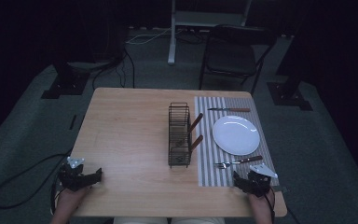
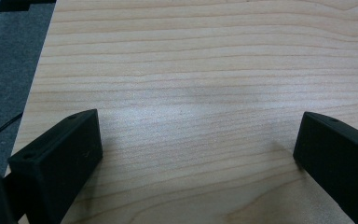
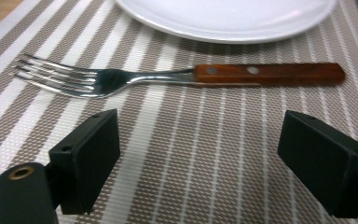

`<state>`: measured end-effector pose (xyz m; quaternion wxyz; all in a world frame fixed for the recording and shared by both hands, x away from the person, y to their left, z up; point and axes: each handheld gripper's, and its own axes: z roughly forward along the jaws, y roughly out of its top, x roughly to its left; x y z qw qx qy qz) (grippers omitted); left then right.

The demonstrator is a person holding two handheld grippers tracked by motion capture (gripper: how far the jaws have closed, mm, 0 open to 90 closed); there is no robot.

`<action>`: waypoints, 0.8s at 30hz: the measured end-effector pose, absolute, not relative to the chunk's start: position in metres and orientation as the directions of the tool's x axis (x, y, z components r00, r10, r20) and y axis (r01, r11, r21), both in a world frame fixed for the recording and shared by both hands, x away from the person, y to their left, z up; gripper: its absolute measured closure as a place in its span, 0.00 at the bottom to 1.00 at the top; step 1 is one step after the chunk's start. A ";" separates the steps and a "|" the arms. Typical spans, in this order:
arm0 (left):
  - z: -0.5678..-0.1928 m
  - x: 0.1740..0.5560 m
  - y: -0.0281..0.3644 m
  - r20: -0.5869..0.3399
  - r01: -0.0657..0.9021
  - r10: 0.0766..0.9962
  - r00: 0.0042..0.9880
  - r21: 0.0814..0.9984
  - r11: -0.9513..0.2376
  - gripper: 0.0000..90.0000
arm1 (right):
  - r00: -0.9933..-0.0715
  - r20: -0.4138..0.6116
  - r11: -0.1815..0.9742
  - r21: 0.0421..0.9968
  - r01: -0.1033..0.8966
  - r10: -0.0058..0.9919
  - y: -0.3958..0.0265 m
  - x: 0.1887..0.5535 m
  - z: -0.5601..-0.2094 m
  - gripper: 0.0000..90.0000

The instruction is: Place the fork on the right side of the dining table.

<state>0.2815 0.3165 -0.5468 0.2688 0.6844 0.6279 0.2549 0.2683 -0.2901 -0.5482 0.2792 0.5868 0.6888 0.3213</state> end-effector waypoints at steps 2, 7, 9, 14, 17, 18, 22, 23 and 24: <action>-0.547 0.282 0.316 0.011 0.722 0.997 0.081 0.688 -0.067 0.02 | -0.106 -0.034 0.094 0.766 0.636 0.994 -0.292 0.265 -0.549 0.14; -0.547 0.282 0.316 0.011 0.722 0.997 0.081 0.688 -0.067 0.02 | -0.033 -0.064 0.070 0.746 0.662 0.997 -0.298 0.259 -0.550 0.15; -0.547 0.281 0.316 0.011 0.723 0.997 0.082 0.687 -0.067 0.02 | -0.014 -0.051 0.048 0.747 0.663 0.999 -0.302 0.258 -0.549 0.15; -0.547 0.281 0.316 0.012 0.724 0.997 0.082 0.687 -0.068 0.02 | -0.062 -0.006 0.046 0.749 0.661 0.998 -0.305 0.258 -0.549 0.15; -0.547 0.282 0.316 0.011 0.722 0.997 0.082 0.688 -0.067 0.02 | -0.067 0.006 0.039 0.753 0.657 0.998 -0.305 0.258 -0.549 0.15; -0.547 0.282 0.316 0.011 0.723 0.997 0.080 0.688 -0.065 0.02 | -0.065 0.015 0.032 0.747 0.664 0.998 -0.306 0.259 -0.549 0.15; -0.547 0.281 0.312 0.010 0.726 0.999 0.038 0.687 -0.034 0.02 | -0.064 0.018 0.029 0.747 0.664 0.998 -0.307 0.259 -0.549 0.15; -0.547 0.281 0.311 0.010 0.726 0.999 0.032 0.687 -0.030 0.02 | -0.064 0.021 0.027 0.748 0.663 0.998 -0.307 0.259 -0.549 0.15; -0.547 0.281 0.310 0.009 0.727 1.000 0.023 0.687 -0.023 0.02 | -0.064 0.025 0.024 0.748 0.663 0.998 -0.308 0.259 -0.549 0.15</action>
